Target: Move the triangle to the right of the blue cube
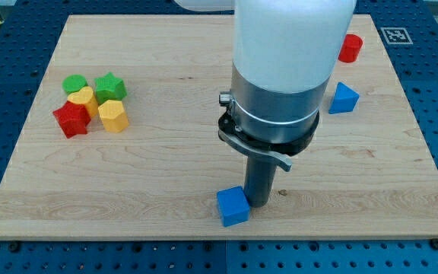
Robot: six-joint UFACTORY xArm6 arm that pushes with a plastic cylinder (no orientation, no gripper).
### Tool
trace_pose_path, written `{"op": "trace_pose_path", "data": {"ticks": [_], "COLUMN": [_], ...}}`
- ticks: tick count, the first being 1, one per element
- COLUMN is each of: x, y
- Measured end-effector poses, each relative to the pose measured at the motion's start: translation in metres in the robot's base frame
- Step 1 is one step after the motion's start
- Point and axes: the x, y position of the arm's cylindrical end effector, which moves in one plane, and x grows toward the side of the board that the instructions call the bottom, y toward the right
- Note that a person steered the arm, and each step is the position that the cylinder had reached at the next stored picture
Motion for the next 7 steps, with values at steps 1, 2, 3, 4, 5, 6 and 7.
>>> {"op": "trace_pose_path", "data": {"ticks": [1, 2, 3, 4, 5, 6, 7], "x": [-0.042, -0.051, -0.054, -0.096, -0.15, -0.156, -0.156], "y": [0.005, 0.078, 0.172, 0.224, 0.227, 0.173, 0.118]}}
